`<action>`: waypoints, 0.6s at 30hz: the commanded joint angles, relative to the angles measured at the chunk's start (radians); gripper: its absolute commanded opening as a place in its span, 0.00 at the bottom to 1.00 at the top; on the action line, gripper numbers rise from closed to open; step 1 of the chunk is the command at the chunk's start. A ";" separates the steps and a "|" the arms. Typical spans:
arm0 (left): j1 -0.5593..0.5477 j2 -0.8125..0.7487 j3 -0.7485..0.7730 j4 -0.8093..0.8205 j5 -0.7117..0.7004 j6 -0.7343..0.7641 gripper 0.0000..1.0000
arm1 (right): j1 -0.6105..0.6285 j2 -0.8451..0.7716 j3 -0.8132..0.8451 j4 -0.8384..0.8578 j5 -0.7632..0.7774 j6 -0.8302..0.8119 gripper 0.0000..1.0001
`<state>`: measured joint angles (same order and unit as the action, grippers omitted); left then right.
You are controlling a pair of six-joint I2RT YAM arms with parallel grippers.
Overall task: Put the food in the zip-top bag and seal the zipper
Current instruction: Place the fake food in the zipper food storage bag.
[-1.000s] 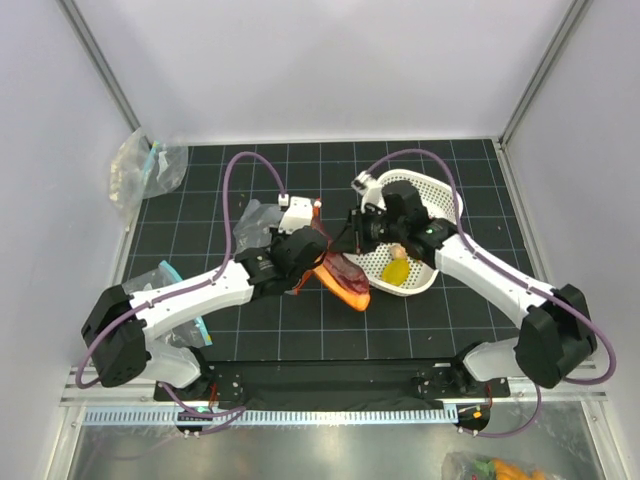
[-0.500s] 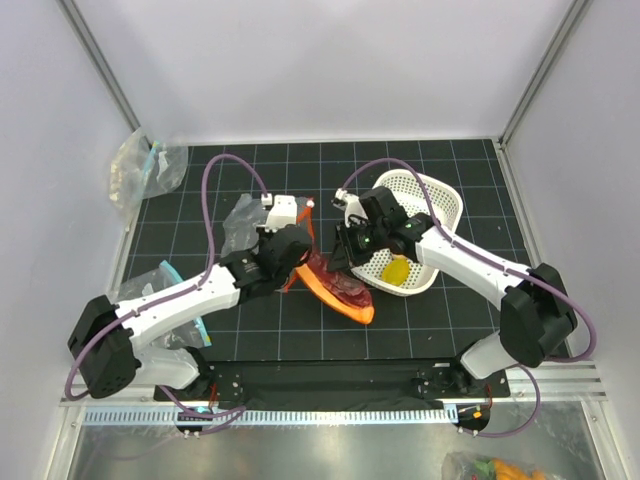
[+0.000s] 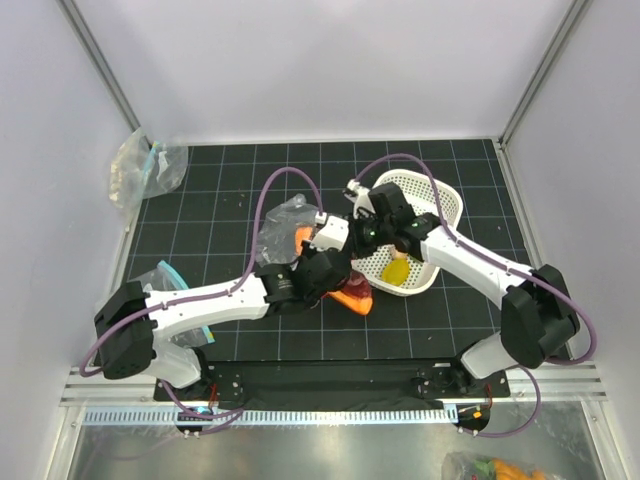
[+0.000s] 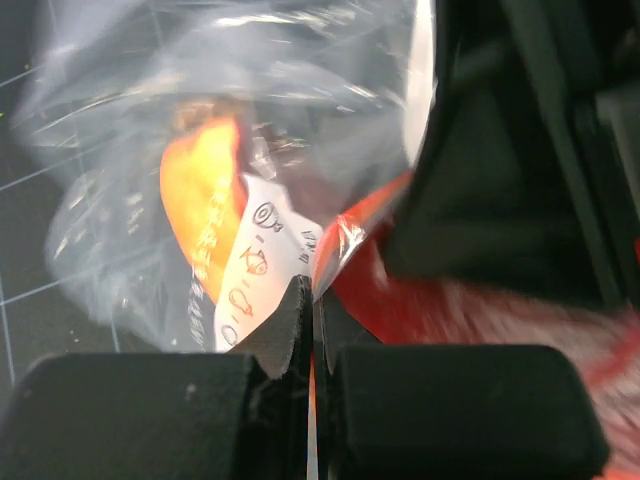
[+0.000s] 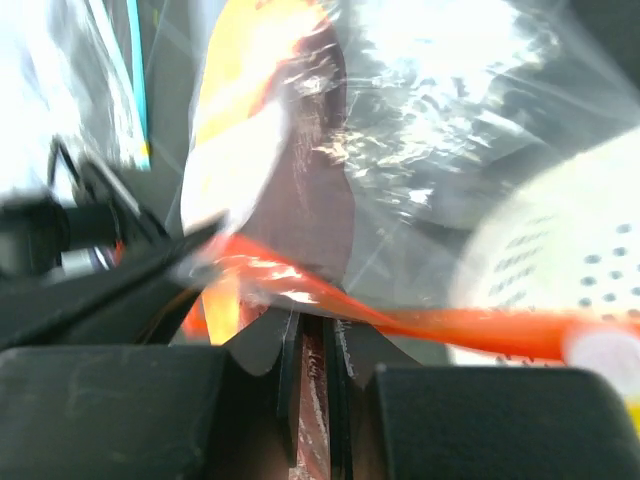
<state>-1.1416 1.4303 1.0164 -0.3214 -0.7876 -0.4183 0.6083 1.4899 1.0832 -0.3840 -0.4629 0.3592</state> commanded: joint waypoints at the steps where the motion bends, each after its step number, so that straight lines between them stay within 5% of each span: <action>1: -0.027 -0.001 0.068 -0.025 0.001 -0.043 0.00 | -0.091 -0.074 -0.070 0.192 0.004 0.124 0.01; 6: -0.026 -0.036 0.031 0.011 0.025 -0.074 0.00 | -0.122 -0.149 -0.186 0.370 0.069 0.230 0.10; 7: -0.026 -0.039 0.027 0.021 0.031 -0.074 0.00 | -0.122 -0.151 -0.193 0.379 0.054 0.233 0.35; 8: -0.023 -0.039 0.025 0.025 0.039 -0.074 0.00 | -0.124 -0.152 -0.198 0.410 0.029 0.236 0.48; 10: 0.000 -0.038 0.024 0.025 0.065 -0.088 0.00 | -0.122 -0.152 -0.194 0.415 -0.006 0.234 0.61; 18: 0.189 -0.068 -0.019 0.021 0.291 -0.158 0.00 | -0.122 -0.164 -0.154 0.295 0.029 0.184 0.65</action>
<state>-1.0012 1.4155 1.0119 -0.3309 -0.5739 -0.5373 0.4831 1.3682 0.8810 -0.0620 -0.4469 0.5606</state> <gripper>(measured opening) 0.011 0.646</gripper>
